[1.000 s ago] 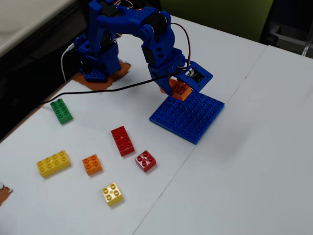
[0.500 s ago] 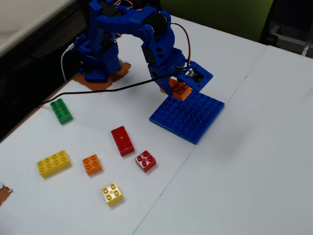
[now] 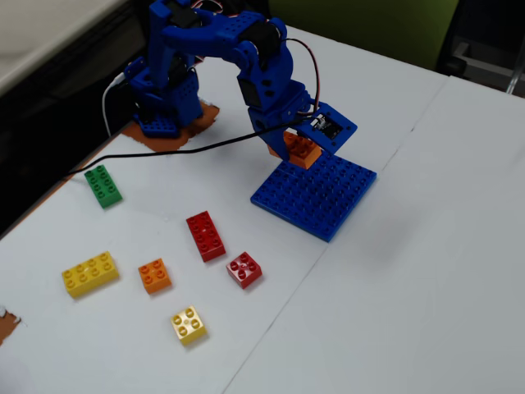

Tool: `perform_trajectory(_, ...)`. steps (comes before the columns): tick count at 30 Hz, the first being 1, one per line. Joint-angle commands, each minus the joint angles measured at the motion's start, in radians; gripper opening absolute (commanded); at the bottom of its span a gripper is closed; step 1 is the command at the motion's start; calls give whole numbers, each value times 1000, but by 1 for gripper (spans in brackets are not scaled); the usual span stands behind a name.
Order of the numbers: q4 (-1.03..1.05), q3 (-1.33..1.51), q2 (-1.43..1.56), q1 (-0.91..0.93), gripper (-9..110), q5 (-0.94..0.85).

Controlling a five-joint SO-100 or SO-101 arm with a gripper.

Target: Pick up the 2x4 orange block and go up the 8x8 blue block.

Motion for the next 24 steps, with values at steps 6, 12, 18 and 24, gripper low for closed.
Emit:
perform_trajectory(6,3,-54,8,8,0,5)
perform_trajectory(12,6,-54,8,8,0,5)
perform_trajectory(18,15,-54,6,3,0,5)
perform_trajectory(24,6,-55,5,3,0,3)
